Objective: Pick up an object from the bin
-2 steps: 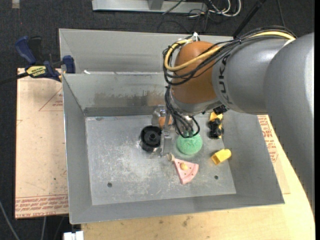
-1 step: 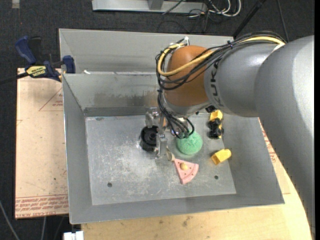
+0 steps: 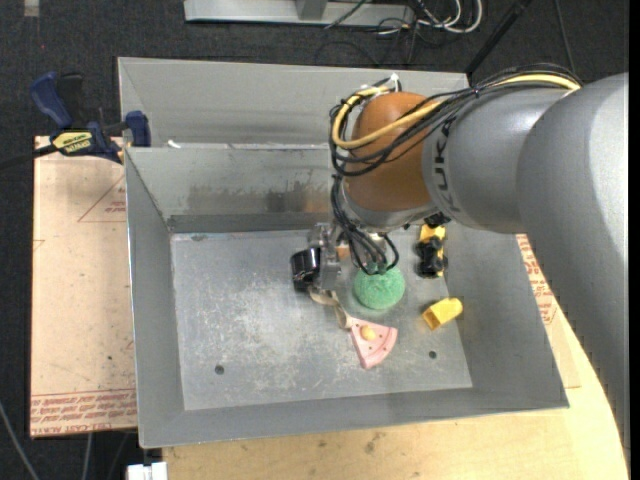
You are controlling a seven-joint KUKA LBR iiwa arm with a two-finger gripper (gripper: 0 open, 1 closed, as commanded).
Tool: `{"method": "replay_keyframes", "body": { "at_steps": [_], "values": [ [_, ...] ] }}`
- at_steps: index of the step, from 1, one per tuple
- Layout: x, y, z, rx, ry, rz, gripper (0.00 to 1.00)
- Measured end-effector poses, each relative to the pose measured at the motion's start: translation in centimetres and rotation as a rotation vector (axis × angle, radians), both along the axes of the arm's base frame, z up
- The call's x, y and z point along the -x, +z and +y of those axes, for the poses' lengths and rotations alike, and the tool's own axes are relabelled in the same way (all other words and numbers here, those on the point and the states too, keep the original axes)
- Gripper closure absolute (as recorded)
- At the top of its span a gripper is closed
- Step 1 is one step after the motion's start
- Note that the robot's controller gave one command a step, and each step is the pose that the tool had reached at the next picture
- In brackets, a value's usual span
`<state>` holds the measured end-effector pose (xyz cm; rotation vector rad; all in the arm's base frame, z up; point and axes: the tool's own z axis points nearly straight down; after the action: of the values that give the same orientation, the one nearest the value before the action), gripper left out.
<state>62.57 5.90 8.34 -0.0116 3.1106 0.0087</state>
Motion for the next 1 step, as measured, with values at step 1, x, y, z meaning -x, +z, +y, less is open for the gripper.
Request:
{"method": "replay_keyframes", "body": {
  "at_steps": [1],
  "values": [
    [0.0, 0.0, 0.0, 0.0, 0.0, 0.0, 1.0]
  ]
}}
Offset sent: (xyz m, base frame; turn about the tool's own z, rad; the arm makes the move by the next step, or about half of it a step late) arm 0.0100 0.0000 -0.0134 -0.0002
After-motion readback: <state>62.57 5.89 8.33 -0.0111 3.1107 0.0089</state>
